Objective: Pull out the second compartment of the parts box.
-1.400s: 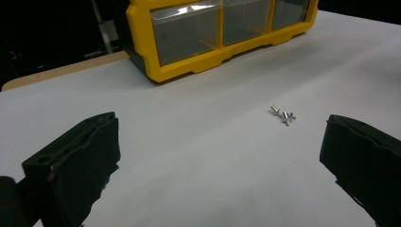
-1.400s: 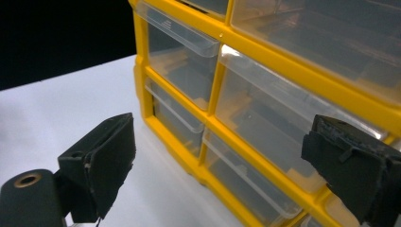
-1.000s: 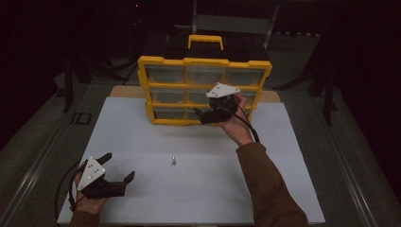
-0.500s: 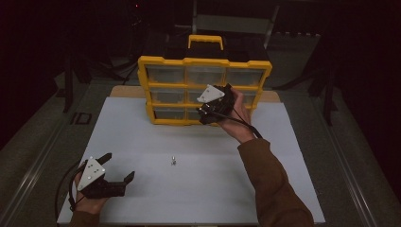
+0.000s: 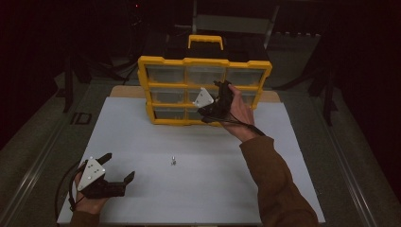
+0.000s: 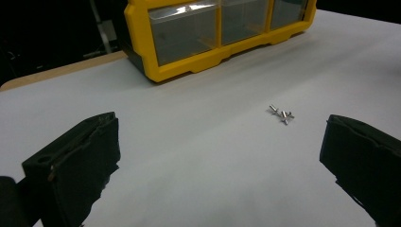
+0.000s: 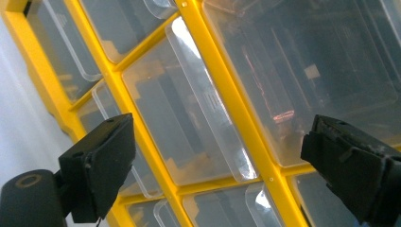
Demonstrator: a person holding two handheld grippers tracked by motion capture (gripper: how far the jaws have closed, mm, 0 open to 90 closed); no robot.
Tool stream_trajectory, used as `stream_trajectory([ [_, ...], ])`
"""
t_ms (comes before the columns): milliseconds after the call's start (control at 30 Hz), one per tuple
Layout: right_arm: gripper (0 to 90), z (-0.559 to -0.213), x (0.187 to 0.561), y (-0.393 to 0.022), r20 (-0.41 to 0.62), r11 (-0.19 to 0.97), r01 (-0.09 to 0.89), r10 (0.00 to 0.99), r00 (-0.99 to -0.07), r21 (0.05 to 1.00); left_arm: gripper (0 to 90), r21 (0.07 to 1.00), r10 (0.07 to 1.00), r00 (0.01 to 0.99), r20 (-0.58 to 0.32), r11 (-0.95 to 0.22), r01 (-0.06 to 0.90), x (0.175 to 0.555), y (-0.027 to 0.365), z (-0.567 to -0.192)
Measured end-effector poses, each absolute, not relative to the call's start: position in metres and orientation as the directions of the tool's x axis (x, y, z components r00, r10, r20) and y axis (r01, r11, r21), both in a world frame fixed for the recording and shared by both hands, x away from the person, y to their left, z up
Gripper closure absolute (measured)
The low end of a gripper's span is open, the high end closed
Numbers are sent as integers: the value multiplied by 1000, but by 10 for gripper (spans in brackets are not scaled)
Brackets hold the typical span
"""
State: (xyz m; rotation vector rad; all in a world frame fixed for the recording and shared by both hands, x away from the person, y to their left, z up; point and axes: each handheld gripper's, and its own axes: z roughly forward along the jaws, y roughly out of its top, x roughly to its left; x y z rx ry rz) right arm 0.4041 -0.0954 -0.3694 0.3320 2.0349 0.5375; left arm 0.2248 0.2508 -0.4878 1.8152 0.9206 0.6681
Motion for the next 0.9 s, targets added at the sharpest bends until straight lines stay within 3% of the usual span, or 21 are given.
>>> stream_trajectory([
  [433, 113, -352, 395, -88, -864, 926, -44, 332, -379, 375, 0, 919, 824, 565, 46, -257, 300, 225, 251, -488],
  [667, 125, -338, 397, -85, -909, 942, -58, 300, -290, 329, 0, 918, 824, 565, 46, -257, 300, 224, 251, -488],
  [900, 144, -324, 404, -77, -961, 974, -51, 211, -179, 223, 0, 919, 826, 562, 47, -256, 299, 224, 251, -488],
])
